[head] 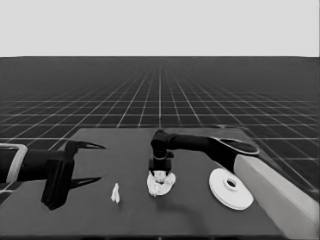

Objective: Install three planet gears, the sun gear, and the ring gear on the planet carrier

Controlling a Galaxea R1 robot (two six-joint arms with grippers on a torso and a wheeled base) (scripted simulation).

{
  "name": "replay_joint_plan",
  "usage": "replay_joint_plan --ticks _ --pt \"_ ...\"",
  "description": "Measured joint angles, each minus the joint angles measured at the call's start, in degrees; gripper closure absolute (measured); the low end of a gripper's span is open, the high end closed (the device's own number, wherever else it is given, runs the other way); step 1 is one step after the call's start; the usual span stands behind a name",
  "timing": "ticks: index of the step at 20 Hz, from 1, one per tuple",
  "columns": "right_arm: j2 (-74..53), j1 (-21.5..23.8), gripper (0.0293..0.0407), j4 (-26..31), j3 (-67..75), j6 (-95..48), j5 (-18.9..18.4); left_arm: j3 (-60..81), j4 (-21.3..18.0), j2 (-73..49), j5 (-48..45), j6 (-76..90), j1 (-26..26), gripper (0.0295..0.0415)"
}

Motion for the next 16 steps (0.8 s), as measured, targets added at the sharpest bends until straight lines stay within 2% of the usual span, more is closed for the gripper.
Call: replay_joint_plan --ticks 16 --pt "0.01 -0.53 0.0390 -0.05 -0.05 7.51 0.03 0.00 0.00 0.00 0.00 0.00 0.00 0.0326"
